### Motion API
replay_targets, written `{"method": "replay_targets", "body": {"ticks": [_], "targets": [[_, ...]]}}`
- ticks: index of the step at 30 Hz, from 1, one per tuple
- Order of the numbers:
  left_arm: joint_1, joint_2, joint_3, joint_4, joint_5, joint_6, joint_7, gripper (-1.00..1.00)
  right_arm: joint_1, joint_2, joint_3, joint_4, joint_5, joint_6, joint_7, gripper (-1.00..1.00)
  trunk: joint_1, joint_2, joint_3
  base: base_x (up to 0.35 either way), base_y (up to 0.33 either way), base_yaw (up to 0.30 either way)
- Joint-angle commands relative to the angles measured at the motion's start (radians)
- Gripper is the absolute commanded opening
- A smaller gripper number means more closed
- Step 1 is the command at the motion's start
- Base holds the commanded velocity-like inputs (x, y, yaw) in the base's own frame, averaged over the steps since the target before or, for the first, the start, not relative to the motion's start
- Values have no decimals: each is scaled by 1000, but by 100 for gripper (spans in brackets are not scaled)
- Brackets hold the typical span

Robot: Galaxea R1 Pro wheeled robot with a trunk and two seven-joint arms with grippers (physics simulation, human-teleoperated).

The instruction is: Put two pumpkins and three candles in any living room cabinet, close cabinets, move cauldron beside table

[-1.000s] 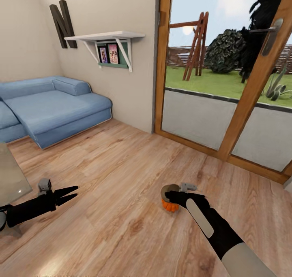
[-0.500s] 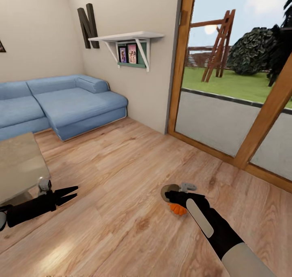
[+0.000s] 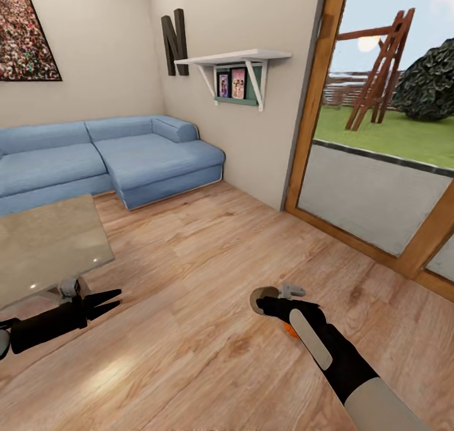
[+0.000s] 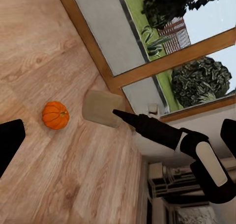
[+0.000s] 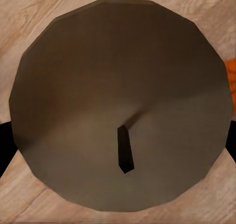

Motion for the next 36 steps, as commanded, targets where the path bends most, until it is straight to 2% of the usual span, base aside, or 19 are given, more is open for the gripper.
{"method": "replay_targets", "body": {"ticks": [1,9,20,36], "targets": [[-1,0,0,1,-2,4,-4,100,-1,-1,4,-2,-10,0,-10,-100,0,0,-1,-43,0,273],[-1,0,0,2,-2,3,-4,100,-1,-1,4,-2,-10,0,-10,-100,0,0,-1,-37,0,273],[-1,0,0,1,-1,3,-4,100,-1,-1,5,-2,-10,0,-10,-100,0,0,-1,-240,0,273],[-1,0,0,2,-2,3,-4,100,0,0,6,-2,-13,-22,-10,-100,0,0,-1,-11,0,273]]}}
